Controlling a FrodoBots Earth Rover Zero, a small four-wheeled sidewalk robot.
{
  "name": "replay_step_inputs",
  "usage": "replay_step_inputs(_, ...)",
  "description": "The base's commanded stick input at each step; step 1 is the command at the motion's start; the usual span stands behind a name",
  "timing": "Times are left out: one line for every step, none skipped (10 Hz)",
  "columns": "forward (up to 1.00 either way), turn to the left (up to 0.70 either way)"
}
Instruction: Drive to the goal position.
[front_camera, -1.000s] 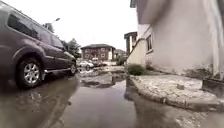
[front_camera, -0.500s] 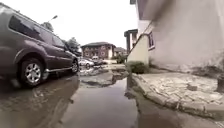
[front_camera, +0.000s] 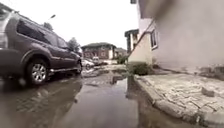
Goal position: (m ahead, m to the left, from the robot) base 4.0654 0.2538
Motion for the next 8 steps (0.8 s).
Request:
replay_step_inputs(0.70,0.35)
replay_step_inputs(0.70,0.35)
replay_step_inputs(0.70,0.35)
replay_step_inputs(0.70,0.35)
replay_step_inputs(0.70,0.35)
replay_step_inputs(0.70,0.35)
replay_step_inputs(0.70,0.35)
replay_step_inputs(0.70,0.35)
